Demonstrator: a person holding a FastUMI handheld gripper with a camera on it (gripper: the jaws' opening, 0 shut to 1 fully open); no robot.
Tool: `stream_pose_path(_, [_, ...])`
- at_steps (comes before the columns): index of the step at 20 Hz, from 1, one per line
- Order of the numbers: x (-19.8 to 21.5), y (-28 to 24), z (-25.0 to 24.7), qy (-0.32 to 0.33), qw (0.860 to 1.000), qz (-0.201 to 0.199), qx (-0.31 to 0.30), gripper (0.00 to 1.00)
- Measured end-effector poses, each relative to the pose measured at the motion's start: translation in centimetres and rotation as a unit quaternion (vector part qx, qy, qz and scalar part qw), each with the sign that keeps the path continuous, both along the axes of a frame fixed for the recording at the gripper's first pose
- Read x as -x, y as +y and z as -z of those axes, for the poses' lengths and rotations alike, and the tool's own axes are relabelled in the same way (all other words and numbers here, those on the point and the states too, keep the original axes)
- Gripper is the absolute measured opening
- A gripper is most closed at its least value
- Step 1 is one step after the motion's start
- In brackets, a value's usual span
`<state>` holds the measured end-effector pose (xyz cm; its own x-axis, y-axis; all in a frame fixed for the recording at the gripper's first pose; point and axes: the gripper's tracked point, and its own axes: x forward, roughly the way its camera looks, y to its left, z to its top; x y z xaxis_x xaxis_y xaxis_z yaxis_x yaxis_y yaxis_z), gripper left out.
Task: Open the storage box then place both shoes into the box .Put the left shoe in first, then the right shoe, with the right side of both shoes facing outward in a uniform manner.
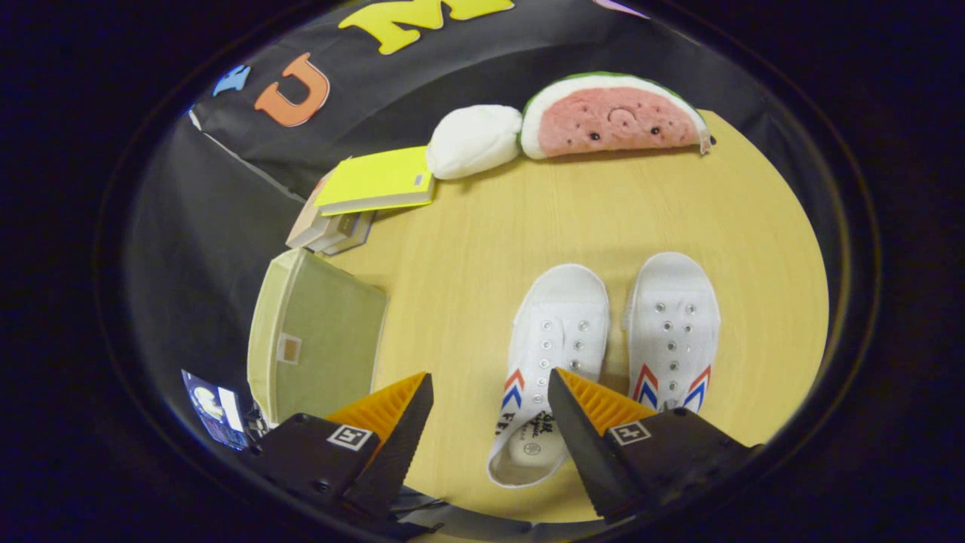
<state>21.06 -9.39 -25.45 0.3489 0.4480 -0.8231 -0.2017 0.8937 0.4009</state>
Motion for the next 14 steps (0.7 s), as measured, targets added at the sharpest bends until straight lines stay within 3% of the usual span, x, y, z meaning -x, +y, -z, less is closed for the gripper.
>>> stream_pose_path(5, [0.7, -1.7, 2.2, 0.029, 0.999, -0.019, 0.018, 0.93])
stream_pose_path(8, [1.0, -2.5, 1.8, 0.026, 0.998, -0.034, 0.04, 0.79])
stream_pose_path(11, [1.2, -3.6, 1.7, 0.017, 0.996, -0.041, 0.072, 0.78])
stream_pose_path(14, [0.6, -4.9, 3.2, 0.035, 0.995, -0.024, 0.086, 0.77])
